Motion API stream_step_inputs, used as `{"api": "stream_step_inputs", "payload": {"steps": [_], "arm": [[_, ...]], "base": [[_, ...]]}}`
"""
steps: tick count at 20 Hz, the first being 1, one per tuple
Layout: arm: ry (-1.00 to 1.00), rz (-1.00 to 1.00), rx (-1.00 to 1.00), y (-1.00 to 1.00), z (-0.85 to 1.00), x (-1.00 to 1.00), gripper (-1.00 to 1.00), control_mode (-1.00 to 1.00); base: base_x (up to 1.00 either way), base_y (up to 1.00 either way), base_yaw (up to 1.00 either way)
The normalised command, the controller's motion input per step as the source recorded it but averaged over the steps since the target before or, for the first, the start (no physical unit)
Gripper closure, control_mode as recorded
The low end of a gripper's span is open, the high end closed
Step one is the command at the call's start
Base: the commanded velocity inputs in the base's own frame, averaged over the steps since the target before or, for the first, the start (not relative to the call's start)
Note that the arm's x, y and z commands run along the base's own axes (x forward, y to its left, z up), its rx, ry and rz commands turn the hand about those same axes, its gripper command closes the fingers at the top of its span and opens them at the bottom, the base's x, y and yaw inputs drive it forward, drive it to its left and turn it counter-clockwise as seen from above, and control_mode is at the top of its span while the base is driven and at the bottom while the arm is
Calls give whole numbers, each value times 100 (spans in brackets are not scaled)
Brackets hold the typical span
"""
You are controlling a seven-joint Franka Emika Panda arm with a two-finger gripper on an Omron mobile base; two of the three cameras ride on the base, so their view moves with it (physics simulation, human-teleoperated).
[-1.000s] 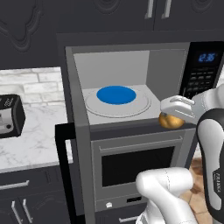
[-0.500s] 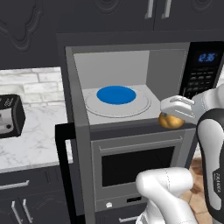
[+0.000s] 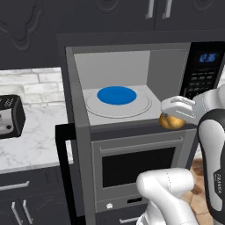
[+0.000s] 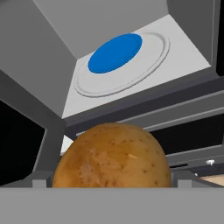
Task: Retrieve the reheated potato from the microwave, then place the potato, cheese, and condiment on the cutting board.
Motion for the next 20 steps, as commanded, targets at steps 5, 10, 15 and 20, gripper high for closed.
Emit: {"api": "stream_step_inputs", "payload": {"steps": [5, 10, 15, 20], "arm": [[0, 0, 0, 0, 0, 0, 100, 100], [0, 0, 0, 0, 0, 0, 100, 100], [0, 0, 0, 0, 0, 0, 100, 100], [0, 0, 0, 0, 0, 0, 100, 100]], "base": [[-52, -30, -2], [-35, -47, 0], [-24, -64, 13], [-48, -45, 47]]}}
